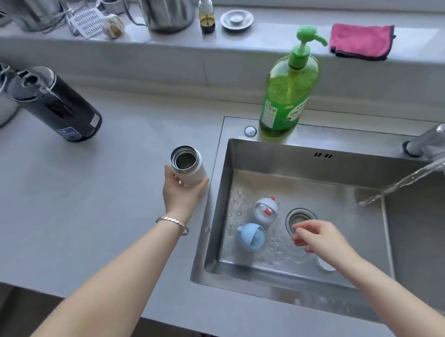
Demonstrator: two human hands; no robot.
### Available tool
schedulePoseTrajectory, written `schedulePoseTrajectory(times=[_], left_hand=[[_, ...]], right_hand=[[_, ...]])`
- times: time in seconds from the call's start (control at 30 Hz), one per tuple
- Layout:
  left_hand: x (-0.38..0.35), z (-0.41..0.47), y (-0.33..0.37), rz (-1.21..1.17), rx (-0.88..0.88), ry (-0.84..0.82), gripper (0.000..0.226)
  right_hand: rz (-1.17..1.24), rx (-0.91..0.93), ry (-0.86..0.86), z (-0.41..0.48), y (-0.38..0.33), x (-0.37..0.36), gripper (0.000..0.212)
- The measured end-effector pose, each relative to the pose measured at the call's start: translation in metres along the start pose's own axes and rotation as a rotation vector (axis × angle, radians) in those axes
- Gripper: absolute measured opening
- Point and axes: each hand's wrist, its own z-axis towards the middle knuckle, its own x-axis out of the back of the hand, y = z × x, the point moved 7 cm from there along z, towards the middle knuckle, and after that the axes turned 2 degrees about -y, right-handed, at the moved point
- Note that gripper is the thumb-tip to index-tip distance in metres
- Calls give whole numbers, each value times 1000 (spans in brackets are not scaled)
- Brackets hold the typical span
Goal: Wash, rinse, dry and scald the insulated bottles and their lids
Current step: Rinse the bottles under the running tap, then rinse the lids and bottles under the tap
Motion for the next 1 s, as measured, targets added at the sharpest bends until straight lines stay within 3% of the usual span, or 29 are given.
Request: schedulePoseTrajectory(times=[0.27,0.37,0.43,0.57,0.63,0.8,1.0], left_hand=[[0,6,-22,51,36,-75,59],[3,-8,-33,153,141,-61,71],[-4,-32,-41,266,251,-73,64],[-52,-91,-42,408,177,-422,13],[-84,-114,-38,465,124,-571,17],[-154,-133,-27,539,68,-736,10],[-194,-124,-34,637,56,-693,11]], right_hand=[[16,-22,58,6,16,4,19],[-35,-7,44,11,23,5,21],[-112,-6,30,16,36,11,19],[-214,-84,-50,30,86,15,15],[-341,-151,-66,39,120,26,16],[-671,-298,-80,78,189,55,45],[-747,-262,-113,127,229,40,86]])
